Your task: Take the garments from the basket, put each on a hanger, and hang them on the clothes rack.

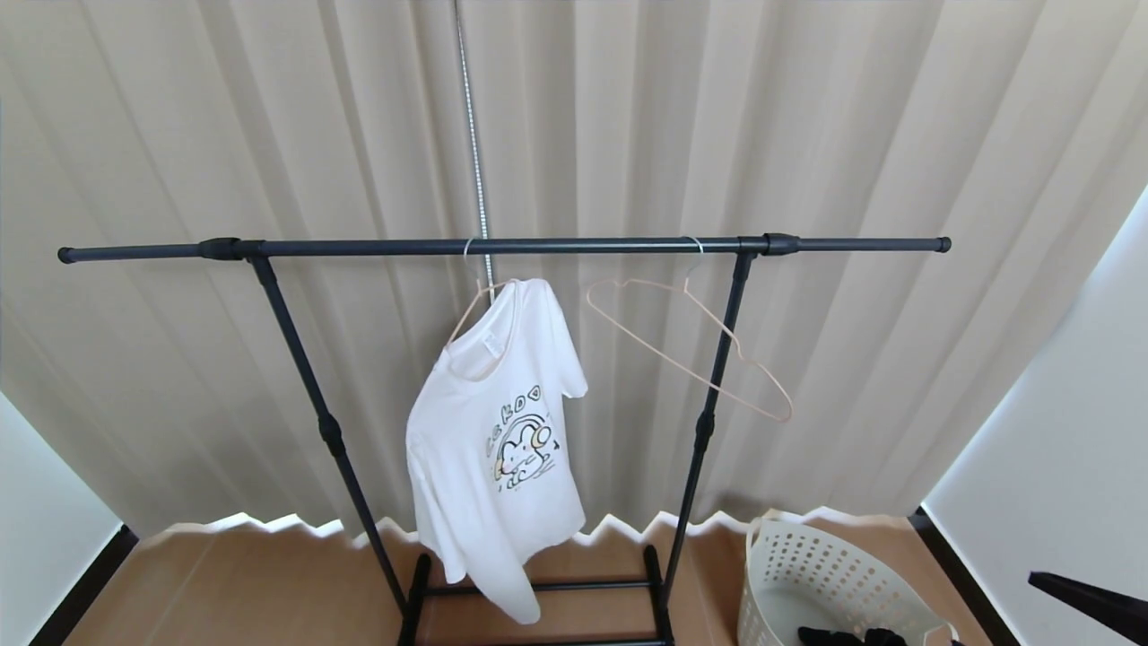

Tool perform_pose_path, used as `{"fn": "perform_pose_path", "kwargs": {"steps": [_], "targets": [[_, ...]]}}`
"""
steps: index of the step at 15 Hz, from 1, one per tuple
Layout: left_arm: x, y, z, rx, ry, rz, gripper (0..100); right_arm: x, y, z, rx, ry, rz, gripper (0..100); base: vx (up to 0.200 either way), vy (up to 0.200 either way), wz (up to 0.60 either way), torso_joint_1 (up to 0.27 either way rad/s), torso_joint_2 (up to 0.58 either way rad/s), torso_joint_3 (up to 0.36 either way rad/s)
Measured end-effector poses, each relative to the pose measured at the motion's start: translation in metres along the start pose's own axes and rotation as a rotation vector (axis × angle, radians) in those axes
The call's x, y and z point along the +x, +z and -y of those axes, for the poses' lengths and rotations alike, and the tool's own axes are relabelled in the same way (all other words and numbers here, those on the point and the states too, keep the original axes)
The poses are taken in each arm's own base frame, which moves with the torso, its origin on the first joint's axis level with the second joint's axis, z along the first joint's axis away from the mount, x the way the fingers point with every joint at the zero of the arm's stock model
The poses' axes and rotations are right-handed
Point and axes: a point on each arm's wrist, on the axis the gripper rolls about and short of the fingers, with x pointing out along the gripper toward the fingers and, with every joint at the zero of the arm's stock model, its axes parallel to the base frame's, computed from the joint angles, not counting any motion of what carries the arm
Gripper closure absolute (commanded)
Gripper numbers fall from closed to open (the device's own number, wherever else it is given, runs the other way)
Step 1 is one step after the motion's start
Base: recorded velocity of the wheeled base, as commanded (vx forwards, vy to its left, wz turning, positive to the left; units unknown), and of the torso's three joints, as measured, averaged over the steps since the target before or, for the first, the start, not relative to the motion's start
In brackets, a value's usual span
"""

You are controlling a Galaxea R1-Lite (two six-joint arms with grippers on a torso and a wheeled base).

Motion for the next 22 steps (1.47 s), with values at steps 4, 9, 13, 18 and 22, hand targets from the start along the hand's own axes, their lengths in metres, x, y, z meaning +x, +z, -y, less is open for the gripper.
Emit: {"fn": "perform_pose_path", "kwargs": {"steps": [4,9,13,18,22], "targets": [[-0.015,-0.009,0.001,-0.034,0.034,0.088,0,-0.040,-0.039,-0.009,0.003,-0.056,0.019,0,0.000,0.000,0.00,0.000,0.00,0.000],[-0.020,-0.012,0.002,-0.038,0.083,0.152,0,-0.060,-0.051,-0.015,0.024,-0.223,0.243,0,0.000,0.000,0.00,0.000,0.00,0.000],[-0.025,-0.015,0.004,0.010,0.130,0.224,0,-0.065,-0.055,-0.018,0.030,-0.282,0.333,0,0.000,0.000,0.00,0.000,0.00,0.000],[-0.027,-0.017,0.006,-0.018,0.102,0.264,0,-0.067,-0.057,-0.019,0.078,-0.286,0.369,0,0.000,0.000,0.00,0.000,0.00,0.000],[-0.027,-0.016,0.007,-0.062,0.052,0.276,0,-0.067,-0.057,-0.020,0.062,-0.287,0.368,0,0.000,0.000,0.00,0.000,0.00,0.000]]}}
